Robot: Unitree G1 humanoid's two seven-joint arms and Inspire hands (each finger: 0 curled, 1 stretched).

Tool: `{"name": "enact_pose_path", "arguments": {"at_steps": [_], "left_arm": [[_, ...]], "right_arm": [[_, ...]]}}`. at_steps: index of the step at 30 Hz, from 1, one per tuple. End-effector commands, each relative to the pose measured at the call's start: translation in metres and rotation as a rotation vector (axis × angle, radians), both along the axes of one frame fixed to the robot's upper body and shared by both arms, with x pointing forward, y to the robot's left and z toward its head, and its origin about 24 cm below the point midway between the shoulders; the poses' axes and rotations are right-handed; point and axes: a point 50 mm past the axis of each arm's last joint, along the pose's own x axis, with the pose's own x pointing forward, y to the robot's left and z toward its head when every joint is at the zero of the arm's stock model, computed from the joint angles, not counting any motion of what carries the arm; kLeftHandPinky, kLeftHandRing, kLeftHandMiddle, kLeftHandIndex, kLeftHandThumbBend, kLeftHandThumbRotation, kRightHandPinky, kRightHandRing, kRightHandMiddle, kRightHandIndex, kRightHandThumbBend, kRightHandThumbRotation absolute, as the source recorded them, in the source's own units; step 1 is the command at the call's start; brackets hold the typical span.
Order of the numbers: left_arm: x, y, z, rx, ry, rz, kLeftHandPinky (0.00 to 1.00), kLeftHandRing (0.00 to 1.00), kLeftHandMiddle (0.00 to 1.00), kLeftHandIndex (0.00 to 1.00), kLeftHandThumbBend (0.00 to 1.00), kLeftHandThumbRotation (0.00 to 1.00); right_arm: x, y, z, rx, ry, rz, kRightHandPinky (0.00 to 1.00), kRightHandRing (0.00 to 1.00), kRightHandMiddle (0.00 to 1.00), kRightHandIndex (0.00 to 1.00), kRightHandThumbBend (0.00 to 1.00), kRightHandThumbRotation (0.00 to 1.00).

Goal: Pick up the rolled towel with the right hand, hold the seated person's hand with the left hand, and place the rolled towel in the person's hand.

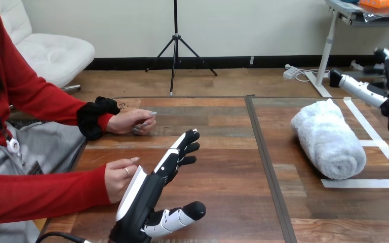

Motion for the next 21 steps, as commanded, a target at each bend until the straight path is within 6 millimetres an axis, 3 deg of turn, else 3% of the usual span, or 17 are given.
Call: {"name": "enact_pose_path", "arguments": {"at_steps": [1,3,9,14,18,21], "left_arm": [[0.016,-0.007,0.017,-0.024,-0.085,-0.014,0.83,0.90,0.93,0.94,1.00,0.83],[0.016,-0.008,0.017,-0.025,-0.085,-0.014,0.83,0.90,0.93,0.94,1.00,0.83],[0.016,-0.008,0.017,-0.021,-0.090,-0.017,0.82,0.89,0.93,0.93,1.00,0.84],[0.015,-0.008,0.017,-0.019,-0.096,-0.023,0.82,0.89,0.93,0.93,1.00,0.84],[0.014,-0.009,0.018,-0.019,-0.102,-0.028,0.81,0.89,0.93,0.94,1.00,0.84],[0.013,-0.009,0.018,-0.018,-0.105,-0.030,0.81,0.89,0.93,0.94,1.00,0.84]], "right_arm": [[0.036,0.009,0.058,-0.081,0.008,0.010,0.09,0.14,0.23,0.94,1.00,0.61],[0.038,0.009,0.057,-0.095,0.036,0.010,0.09,0.14,0.23,0.94,1.00,0.61],[0.041,0.011,0.055,-0.164,0.118,0.006,0.17,0.26,0.36,0.94,1.00,0.63],[0.042,0.013,0.051,-0.187,0.171,-0.003,0.34,0.48,0.56,0.92,1.00,0.64],[0.041,0.014,0.044,-0.230,0.223,-0.011,0.42,0.57,0.65,0.91,1.00,0.64],[0.041,0.014,0.040,-0.264,0.263,-0.012,0.44,0.57,0.66,0.88,1.00,0.65]]}}
